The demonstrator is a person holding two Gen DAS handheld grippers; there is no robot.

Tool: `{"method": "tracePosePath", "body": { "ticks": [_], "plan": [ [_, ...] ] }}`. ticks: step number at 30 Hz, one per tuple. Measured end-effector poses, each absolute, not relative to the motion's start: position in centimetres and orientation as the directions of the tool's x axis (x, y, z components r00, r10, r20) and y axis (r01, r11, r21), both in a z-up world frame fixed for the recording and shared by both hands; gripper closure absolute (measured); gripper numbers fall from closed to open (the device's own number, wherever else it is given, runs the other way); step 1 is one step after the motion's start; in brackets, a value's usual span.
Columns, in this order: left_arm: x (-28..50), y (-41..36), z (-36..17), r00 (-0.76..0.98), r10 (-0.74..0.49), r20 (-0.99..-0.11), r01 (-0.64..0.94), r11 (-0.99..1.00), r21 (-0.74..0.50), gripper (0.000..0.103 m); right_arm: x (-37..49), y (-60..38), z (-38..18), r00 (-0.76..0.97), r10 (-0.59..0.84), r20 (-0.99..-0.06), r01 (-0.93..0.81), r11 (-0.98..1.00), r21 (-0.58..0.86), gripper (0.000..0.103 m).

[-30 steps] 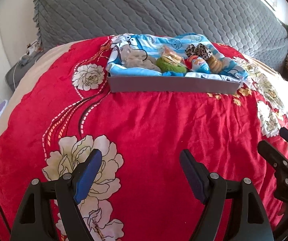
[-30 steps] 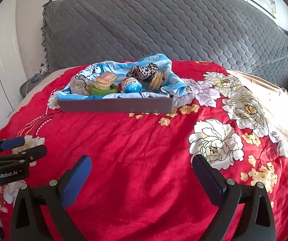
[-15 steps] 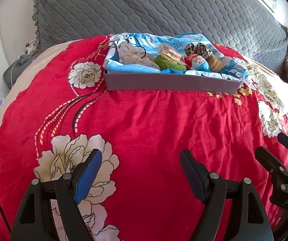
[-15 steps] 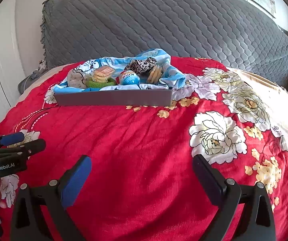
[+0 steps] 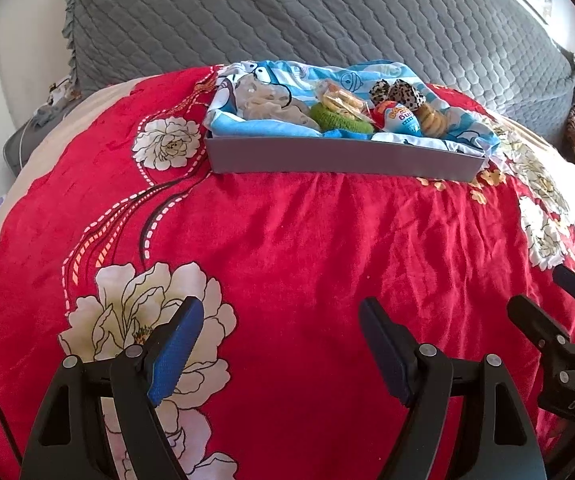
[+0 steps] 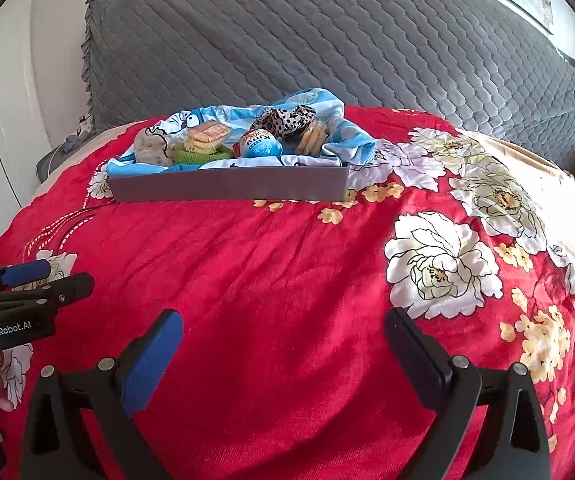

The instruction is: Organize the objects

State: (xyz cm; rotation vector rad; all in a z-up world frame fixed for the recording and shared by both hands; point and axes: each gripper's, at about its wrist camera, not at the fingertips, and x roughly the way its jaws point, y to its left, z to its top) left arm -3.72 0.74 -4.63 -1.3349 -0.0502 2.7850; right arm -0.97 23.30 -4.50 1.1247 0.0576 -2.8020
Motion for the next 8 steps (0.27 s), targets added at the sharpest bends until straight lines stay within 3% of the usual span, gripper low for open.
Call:
{"method": "tracePosePath", "body": {
  "ticks": [8],
  "plan": [
    [-3.61,0.54,-4.44,-0.644,0.060,-0.763,-0.029,-0.998,-0.054,0.022,-1.12,23.24,-4.66,-0.715,-0.098,-0.692,0.126,-0.992,0.011,0.002]
  ]
}}
